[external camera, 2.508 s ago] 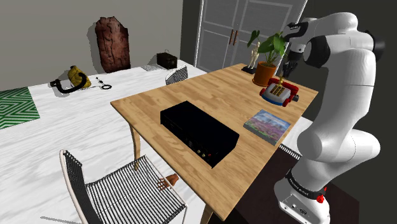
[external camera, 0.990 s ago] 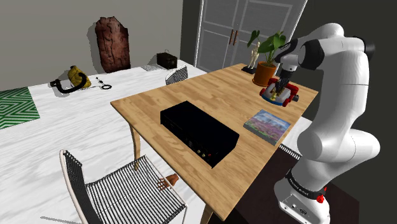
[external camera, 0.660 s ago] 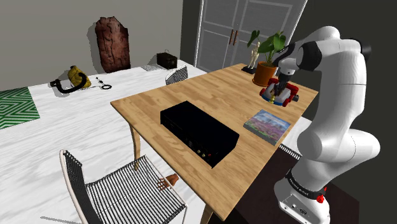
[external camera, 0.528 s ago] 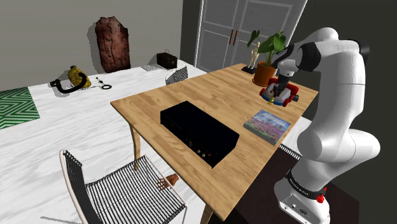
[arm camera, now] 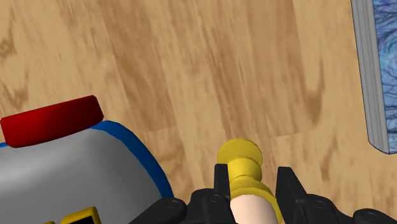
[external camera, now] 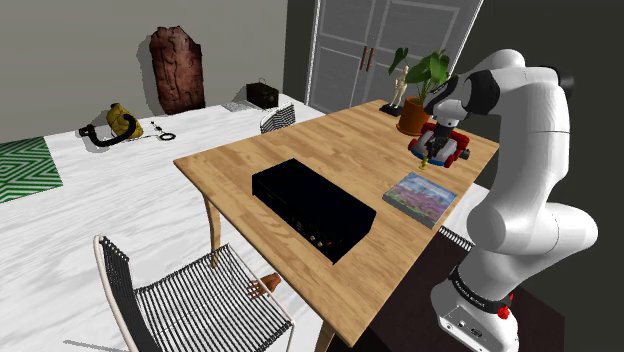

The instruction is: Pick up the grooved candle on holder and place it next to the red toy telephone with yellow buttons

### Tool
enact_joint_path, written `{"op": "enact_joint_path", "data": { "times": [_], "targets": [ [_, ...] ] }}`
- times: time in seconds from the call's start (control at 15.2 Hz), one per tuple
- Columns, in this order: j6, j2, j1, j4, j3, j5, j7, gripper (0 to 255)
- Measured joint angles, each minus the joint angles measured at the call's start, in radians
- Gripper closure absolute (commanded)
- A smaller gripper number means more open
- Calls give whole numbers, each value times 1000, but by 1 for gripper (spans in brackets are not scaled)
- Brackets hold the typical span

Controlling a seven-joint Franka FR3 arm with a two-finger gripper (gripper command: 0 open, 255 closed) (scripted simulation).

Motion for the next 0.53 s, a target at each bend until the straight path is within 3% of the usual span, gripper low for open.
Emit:
{"op": "enact_joint_path", "data": {
  "times": [0.26,0.33,0.53],
  "targets": [
    [2,0,0,-2,0,0,0,255],
    [2,0,0,-2,0,0,0,0],
    [2,0,0,-2,0,0,0,0]
  ]
}}
